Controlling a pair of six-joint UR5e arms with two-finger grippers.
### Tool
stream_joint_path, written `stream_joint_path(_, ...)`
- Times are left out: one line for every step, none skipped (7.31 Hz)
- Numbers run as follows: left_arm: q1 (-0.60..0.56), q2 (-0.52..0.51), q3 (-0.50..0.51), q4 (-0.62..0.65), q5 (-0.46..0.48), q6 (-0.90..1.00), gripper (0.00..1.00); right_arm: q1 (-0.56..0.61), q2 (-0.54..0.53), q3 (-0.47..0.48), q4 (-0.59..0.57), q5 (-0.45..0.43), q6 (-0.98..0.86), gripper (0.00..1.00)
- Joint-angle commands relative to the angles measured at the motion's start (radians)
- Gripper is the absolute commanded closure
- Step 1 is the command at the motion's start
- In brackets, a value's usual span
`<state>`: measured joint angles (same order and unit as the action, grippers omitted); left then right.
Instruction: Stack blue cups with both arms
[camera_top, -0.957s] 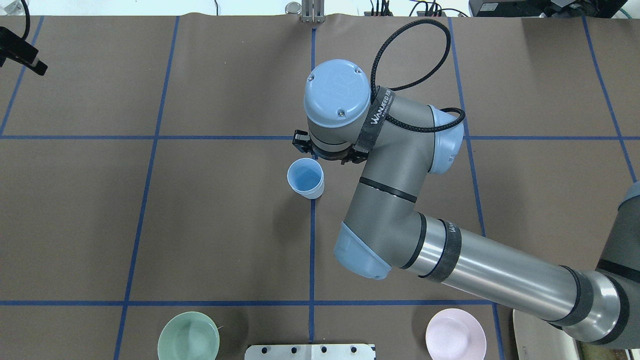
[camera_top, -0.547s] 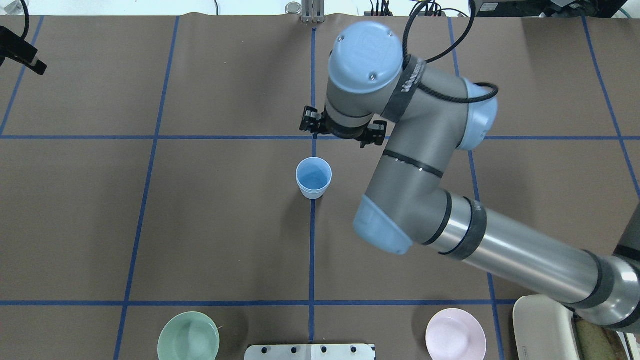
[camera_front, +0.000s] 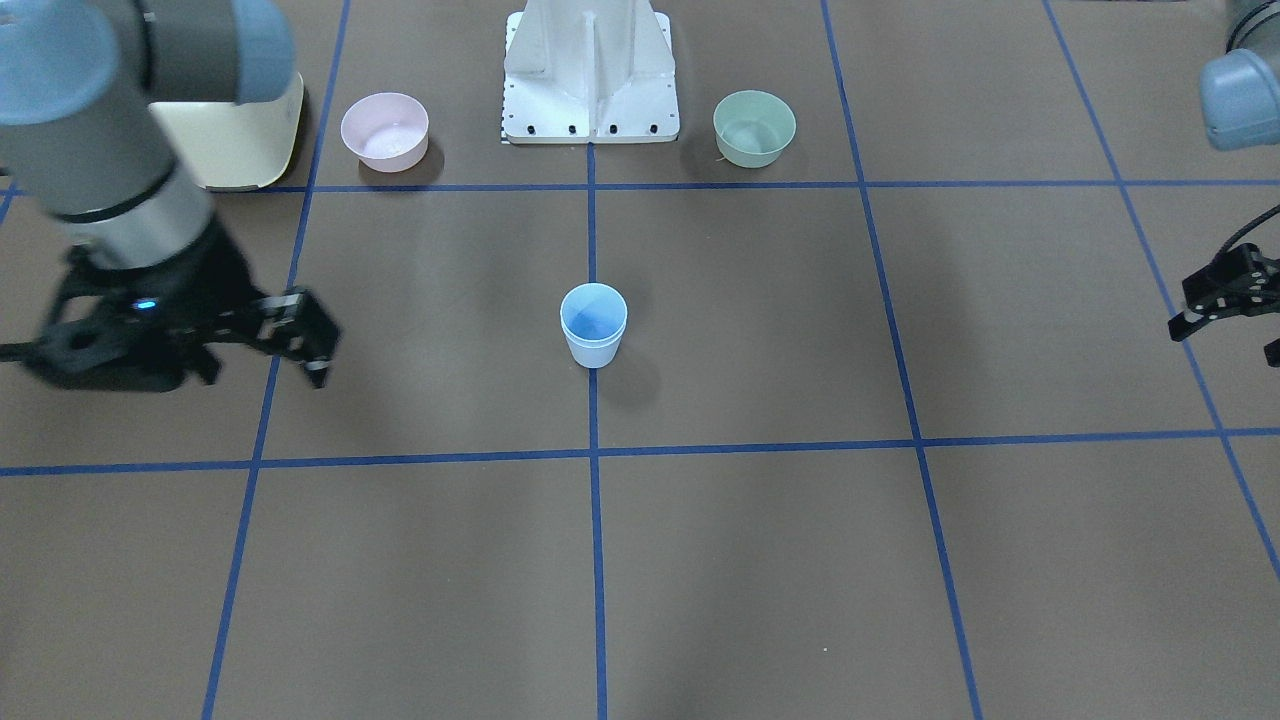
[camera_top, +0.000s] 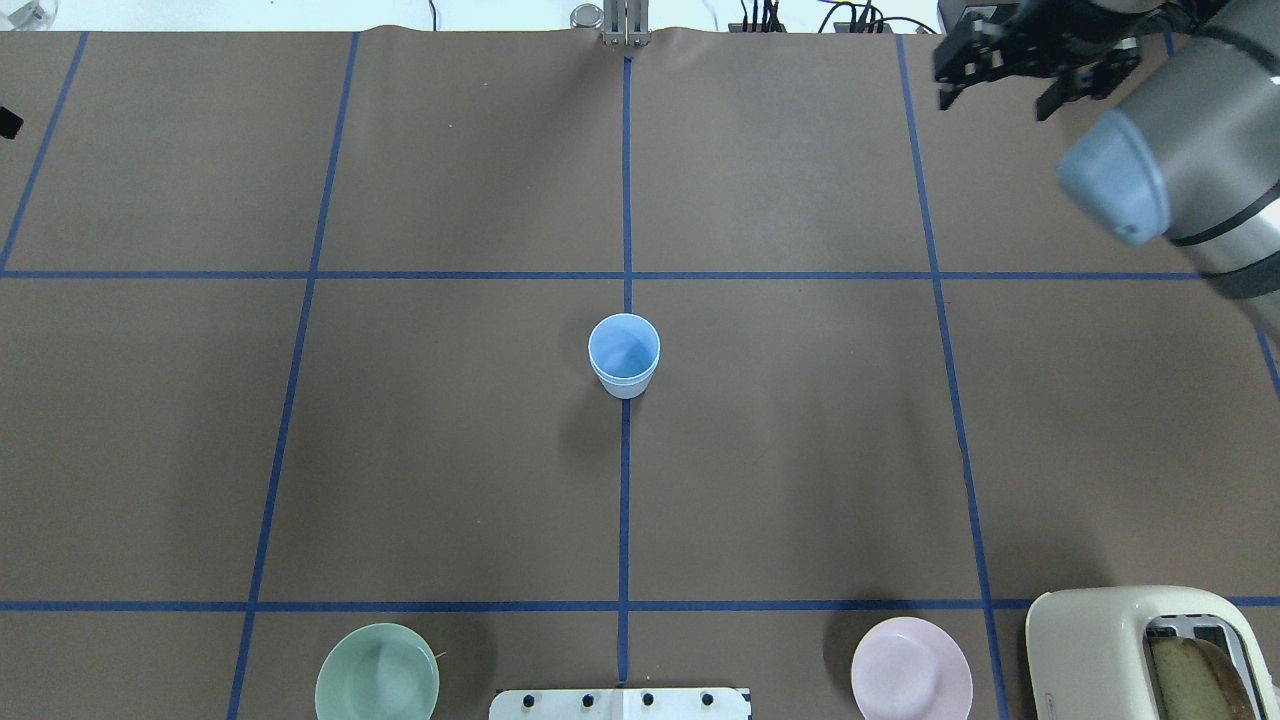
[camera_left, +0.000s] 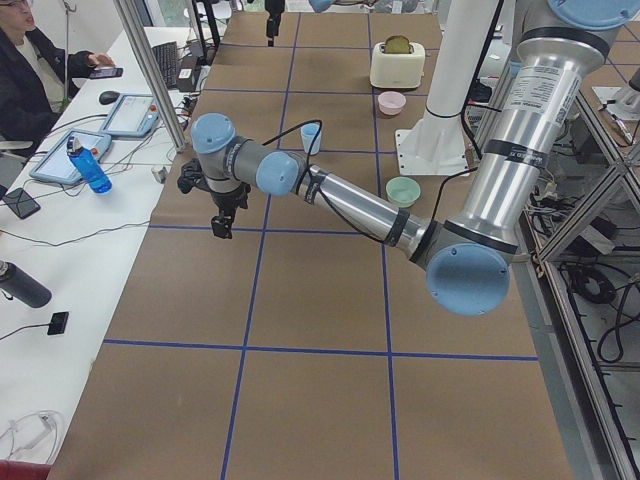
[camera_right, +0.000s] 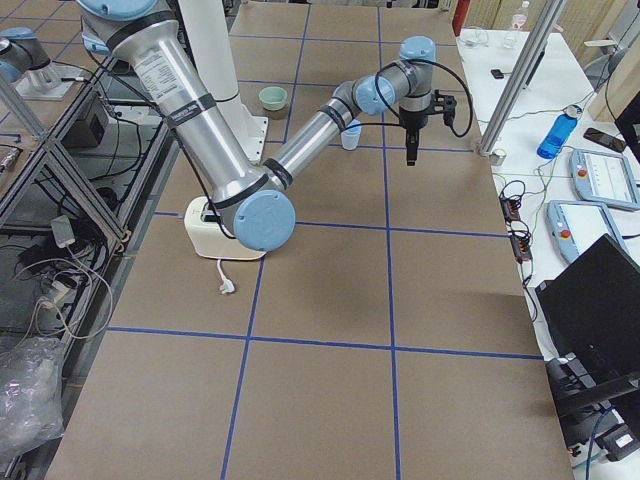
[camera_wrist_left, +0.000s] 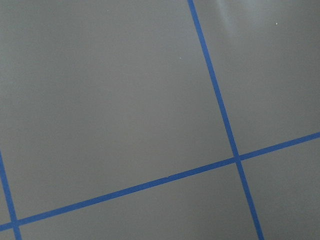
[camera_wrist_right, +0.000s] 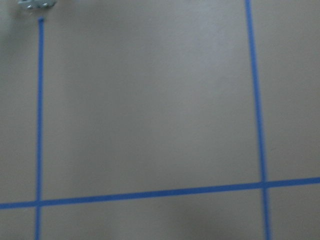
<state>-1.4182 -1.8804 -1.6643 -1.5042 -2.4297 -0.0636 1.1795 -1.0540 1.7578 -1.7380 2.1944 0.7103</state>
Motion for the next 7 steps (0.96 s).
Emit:
stream_joint_path(-0.088,0.003,0.107,-0.005,-0.009,0.167,0.02,0.219,-0.121,-0.114,0.008,0.059,-0.382,0.00)
stream_joint_path(-0.113,0.012,0.113,-0.010,-0.009,0.183,0.02,0.253,-0.189,-0.138,0.017,0.062,-0.482,0.00)
stream_joint_path(-0.148,0.026,0.118,-0.008,-0.008,0.214,0.02,0.271,-0.228,-0.155,0.052,0.073,-0.515,0.00)
stream_joint_path(-0.165,0.047,0.116,-0.013,-0.009,0.217,0.02,0.282,-0.274,-0.156,0.072,0.106,-0.519,0.00)
stream_joint_path(-0.176,0.053,0.121,-0.024,-0.008,0.218,0.02,0.282,-0.303,-0.158,0.104,0.119,-0.517,0.00)
stream_joint_path(-0.185,0.073,0.117,-0.028,-0.008,0.217,0.02,0.282,-0.308,-0.167,0.107,0.120,-0.517,0.00)
stream_joint_path(-0.186,0.076,0.116,-0.027,-0.005,0.215,0.02,0.282,-0.311,-0.170,0.107,0.122,-0.517,0.00)
